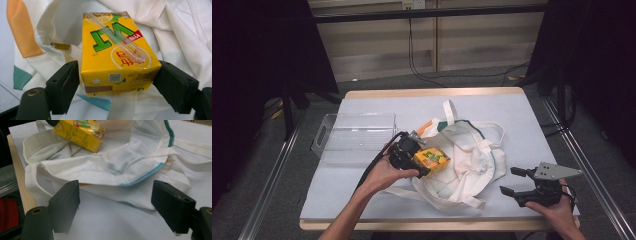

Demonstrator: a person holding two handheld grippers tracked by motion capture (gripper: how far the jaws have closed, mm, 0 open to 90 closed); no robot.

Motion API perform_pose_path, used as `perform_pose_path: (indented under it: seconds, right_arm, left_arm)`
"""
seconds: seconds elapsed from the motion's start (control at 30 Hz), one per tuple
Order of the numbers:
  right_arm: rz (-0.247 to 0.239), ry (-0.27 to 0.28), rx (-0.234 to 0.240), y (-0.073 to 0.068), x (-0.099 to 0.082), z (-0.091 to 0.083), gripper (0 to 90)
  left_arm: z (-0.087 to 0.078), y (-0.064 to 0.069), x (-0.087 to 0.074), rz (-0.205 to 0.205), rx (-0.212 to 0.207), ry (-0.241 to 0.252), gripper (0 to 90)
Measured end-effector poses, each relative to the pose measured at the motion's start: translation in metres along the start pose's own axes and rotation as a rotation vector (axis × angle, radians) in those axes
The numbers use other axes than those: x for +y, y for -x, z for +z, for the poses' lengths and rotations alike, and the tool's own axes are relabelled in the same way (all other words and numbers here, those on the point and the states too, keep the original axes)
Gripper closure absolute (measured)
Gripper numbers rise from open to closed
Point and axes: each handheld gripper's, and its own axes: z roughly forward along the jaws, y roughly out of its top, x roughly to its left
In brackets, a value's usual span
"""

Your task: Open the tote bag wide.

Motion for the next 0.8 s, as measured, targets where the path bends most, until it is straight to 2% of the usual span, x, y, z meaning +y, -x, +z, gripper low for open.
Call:
perform_pose_path:
  seconds: [0.1,0.13,0.17,0.2,0.3,0.37,0.4,0.47,0.5,0.53,0.57,0.6,0.63,0.8]
  right_arm:
    - [0.000,0.000,0.001,0.000,0.000,0.000,22.8]
    - [-0.001,0.000,0.001,0.000,0.000,0.000,22.9]
    - [0.000,-0.001,-0.001,0.000,0.000,0.000,23.0]
    - [0.001,-0.003,-0.001,0.000,0.000,0.000,23.0]
    - [0.004,-0.002,-0.001,0.001,0.000,0.000,23.2]
    - [0.005,0.000,0.000,0.001,0.000,0.000,23.2]
    - [0.006,-0.002,-0.001,0.001,0.000,0.000,23.2]
    - [0.006,0.000,0.001,0.001,0.000,0.000,23.2]
    - [0.008,-0.002,-0.002,0.001,0.000,0.000,23.1]
    - [0.007,-0.002,-0.003,0.001,0.000,0.000,23.0]
    - [0.004,0.000,0.002,0.001,0.000,0.001,23.0]
    - [0.005,0.001,0.002,0.001,0.000,0.000,23.0]
    - [0.003,0.003,-0.001,0.001,0.000,0.000,23.0]
    - [0.004,0.008,0.001,0.001,0.000,-0.001,22.9]
  left_arm:
    - [0.000,0.000,-0.005,-0.012,0.007,0.034,15.9]
    - [0.000,0.000,-0.007,-0.008,-0.003,0.065,14.3]
    - [0.000,0.000,-0.010,-0.022,-0.009,0.095,12.0]
    - [-0.001,-0.001,-0.013,-0.014,-0.015,0.108,11.5]
    - [0.001,0.000,-0.023,-0.053,-0.007,0.186,9.7]
    - [0.002,0.001,-0.029,-0.041,0.003,0.231,9.4]
    - [0.001,0.003,-0.031,-0.034,0.015,0.235,9.0]
    - [0.001,0.006,-0.036,-0.023,0.027,0.285,8.3]
    - [0.001,0.006,-0.037,-0.021,0.030,0.291,8.2]
    - [0.000,0.007,-0.039,-0.023,0.047,0.324,7.9]
    - [0.001,0.008,-0.041,-0.029,0.043,0.361,7.5]
    - [0.000,0.008,-0.042,-0.027,0.064,0.368,7.8]
    - [0.002,0.009,-0.045,-0.021,0.054,0.395,7.8]
    - [0.012,0.015,-0.053,-0.017,0.081,0.430,8.6]
